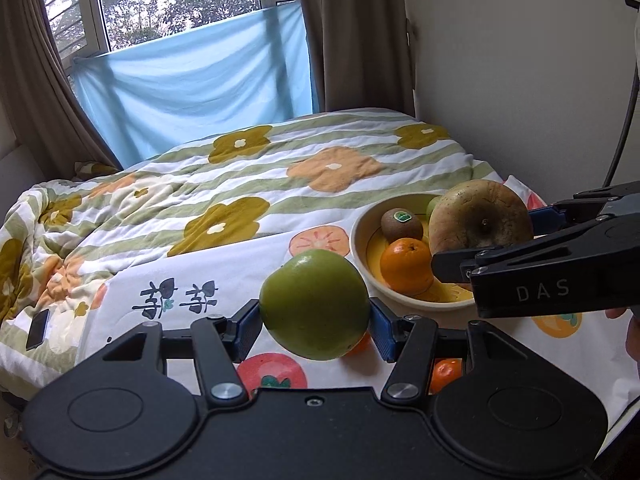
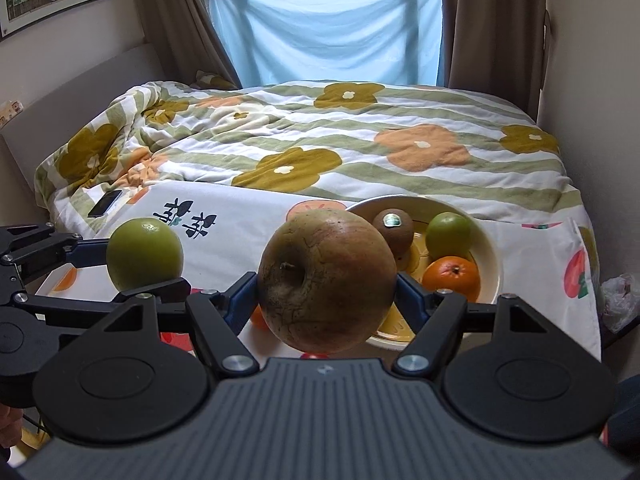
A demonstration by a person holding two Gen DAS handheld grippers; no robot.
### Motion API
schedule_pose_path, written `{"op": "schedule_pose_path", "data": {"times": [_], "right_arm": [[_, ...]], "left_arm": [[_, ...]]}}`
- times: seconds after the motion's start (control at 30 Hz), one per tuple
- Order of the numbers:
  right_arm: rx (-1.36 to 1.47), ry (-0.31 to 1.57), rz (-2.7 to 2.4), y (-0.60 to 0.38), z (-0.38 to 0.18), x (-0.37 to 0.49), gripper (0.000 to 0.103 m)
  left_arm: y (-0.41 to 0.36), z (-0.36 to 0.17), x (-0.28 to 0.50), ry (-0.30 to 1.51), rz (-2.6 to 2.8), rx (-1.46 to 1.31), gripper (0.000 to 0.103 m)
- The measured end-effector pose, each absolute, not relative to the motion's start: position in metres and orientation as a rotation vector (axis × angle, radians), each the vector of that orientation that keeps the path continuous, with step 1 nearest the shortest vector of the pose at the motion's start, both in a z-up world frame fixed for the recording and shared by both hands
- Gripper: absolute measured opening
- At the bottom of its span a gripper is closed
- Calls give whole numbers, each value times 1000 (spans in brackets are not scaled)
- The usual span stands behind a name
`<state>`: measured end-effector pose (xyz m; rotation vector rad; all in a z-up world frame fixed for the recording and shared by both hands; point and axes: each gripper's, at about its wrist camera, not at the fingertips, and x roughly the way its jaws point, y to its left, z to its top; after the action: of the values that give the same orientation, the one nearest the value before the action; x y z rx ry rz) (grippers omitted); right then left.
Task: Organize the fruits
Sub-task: 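Carry both apples into the white bowl and open both tools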
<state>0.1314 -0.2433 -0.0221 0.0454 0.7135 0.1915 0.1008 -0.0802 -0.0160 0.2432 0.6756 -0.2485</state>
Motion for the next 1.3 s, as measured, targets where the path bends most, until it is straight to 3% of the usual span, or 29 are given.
{"op": "schedule_pose_path", "data": {"times": [1.13,1.2,1.27,1.3], "right_arm": [[49,755,182,-367,-65,180,88],[52,756,182,-368,-65,181,88],[51,755,183,-368,-65,182,88],[50,754,185,-369,-65,182,88]], "left_arm": [[-226,-91,154,768,-290,377,62],[-230,-92,153,760,-280,397,66],[-231,-87,150,727,-272,407,82],[-230,-84,149,715,-272,401,84]]}}
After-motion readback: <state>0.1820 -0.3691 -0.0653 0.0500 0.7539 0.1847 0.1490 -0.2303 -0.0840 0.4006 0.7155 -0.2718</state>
